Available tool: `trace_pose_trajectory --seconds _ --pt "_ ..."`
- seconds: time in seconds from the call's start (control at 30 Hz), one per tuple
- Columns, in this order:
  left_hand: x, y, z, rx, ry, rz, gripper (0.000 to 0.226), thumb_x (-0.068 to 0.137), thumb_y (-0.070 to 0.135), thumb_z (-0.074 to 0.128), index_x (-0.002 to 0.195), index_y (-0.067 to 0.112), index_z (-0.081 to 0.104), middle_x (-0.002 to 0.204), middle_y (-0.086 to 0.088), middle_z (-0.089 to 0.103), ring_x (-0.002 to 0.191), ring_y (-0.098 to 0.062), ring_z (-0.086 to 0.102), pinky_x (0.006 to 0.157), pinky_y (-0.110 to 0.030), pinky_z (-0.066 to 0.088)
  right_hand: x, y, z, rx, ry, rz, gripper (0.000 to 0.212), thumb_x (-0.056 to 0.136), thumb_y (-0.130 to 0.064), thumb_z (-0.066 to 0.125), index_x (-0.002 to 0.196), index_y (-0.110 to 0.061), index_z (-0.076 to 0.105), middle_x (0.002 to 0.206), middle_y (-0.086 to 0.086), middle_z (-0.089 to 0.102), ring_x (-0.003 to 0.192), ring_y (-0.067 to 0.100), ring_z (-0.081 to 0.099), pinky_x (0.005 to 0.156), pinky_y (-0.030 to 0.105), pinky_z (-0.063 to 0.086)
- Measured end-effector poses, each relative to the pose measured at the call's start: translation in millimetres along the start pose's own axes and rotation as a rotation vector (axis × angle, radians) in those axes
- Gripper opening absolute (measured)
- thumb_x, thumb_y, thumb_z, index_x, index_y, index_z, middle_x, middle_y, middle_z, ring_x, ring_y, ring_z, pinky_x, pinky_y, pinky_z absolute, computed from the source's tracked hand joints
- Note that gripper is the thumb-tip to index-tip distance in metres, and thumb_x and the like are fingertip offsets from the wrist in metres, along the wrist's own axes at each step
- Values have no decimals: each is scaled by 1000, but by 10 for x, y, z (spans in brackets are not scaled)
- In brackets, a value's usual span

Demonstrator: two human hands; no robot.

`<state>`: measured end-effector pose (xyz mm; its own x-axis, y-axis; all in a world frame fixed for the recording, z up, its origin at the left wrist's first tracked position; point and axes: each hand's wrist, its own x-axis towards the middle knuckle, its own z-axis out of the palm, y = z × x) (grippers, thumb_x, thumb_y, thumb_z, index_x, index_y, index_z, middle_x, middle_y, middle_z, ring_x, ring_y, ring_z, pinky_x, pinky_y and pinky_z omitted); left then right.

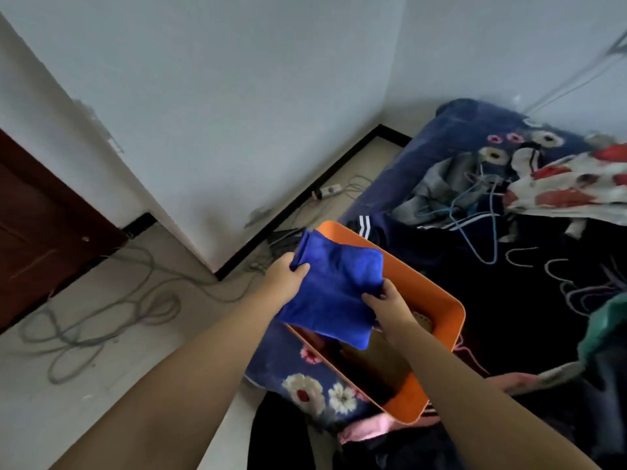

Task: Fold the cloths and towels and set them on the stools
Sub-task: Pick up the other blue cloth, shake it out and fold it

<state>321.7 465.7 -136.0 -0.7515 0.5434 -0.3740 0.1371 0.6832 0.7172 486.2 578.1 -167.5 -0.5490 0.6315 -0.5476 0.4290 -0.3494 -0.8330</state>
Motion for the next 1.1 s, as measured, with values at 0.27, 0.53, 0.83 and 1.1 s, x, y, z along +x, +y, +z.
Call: trace_pose_trajectory --seconds 0.27,0.53,0.83,1.1 --pt "1068 -115 547 503 -198 150 27 95 23 47 111 2 52 119 -19 57 113 -37 53 91 -40 40 751 471 224 122 277 281 25 87 -2 52 106 -20 49 113 8 62 105 30 60 95 52 48" --pt "1517 -573 985 915 -310 236 27 99 15 37 124 8 44 128 -13 52 118 -31 54 104 -39 36 1249 1078 528 198 354 455 46 89 -7 54 133 -12 43 126 9 57 114 30 56 97 43 47" --pt "1454 -964 1175 1018 -324 718 62 78 15 51 140 7 43 143 -18 46 130 -33 49 100 -45 46 1120 1167 741 -655 491 -19 72 85 -23 60 147 -7 27 150 17 33 138 34 35 109 47 38" --pt "1581 -1134 1134 1251 -545 505 93 92 56 40 149 8 -15 158 -9 -22 147 -21 -18 119 -36 -8 1280 1327 662 -1124 -22 117 88 91 -60 33 148 -17 -18 156 1 -26 145 19 -22 119 48 -7"
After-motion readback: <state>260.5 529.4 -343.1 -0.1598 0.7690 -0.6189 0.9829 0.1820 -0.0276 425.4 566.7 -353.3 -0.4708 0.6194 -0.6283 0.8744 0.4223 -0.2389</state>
